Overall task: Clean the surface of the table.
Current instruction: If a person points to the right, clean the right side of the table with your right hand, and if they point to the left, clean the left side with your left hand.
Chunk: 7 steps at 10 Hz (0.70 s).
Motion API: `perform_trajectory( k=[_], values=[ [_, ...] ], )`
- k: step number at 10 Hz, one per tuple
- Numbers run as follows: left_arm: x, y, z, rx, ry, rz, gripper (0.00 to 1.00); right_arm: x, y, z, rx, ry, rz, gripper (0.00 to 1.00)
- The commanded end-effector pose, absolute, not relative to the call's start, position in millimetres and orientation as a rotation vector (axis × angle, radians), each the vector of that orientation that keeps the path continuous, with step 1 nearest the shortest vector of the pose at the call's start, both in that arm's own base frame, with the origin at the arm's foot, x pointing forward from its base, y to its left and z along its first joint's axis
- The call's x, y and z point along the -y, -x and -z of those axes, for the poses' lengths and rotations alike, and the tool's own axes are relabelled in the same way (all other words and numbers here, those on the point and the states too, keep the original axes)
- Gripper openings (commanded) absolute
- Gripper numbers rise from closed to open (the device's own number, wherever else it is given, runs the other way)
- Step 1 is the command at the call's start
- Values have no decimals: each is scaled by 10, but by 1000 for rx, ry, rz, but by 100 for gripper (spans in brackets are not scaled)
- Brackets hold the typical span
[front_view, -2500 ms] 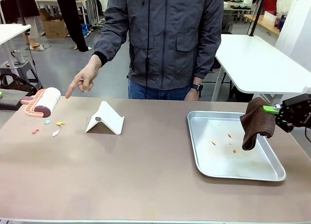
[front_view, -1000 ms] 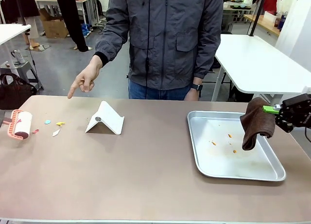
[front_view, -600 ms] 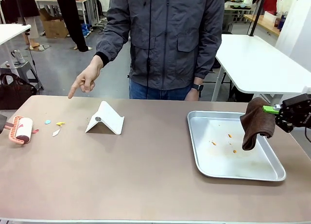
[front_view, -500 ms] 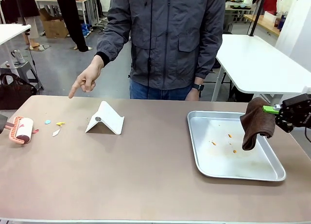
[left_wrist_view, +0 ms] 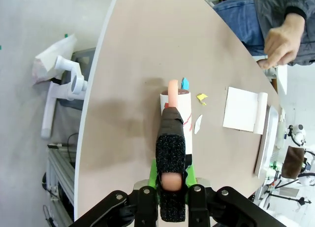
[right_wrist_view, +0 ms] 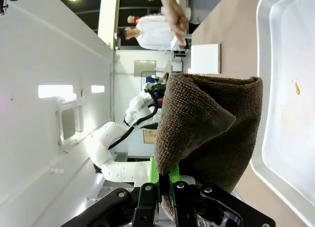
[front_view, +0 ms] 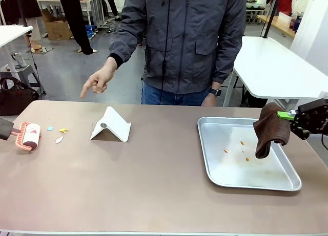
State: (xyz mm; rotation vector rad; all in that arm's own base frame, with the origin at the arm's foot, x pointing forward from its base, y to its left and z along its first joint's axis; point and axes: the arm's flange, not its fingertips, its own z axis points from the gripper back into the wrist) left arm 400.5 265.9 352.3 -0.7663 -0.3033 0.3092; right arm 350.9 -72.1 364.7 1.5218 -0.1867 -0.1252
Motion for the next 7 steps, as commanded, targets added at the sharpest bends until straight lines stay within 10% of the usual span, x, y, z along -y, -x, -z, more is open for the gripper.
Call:
perform_trajectory(
  k=[1,7],
  values=[
    [-2516,-3990,-3313,243,711,-268,22,722,-3501,-3675,187,-1538,120,0],
    [-1927,-4211,-3248,240,733,-202,22,722,-3501,-3675,187,-1538,120,0]
  ],
)
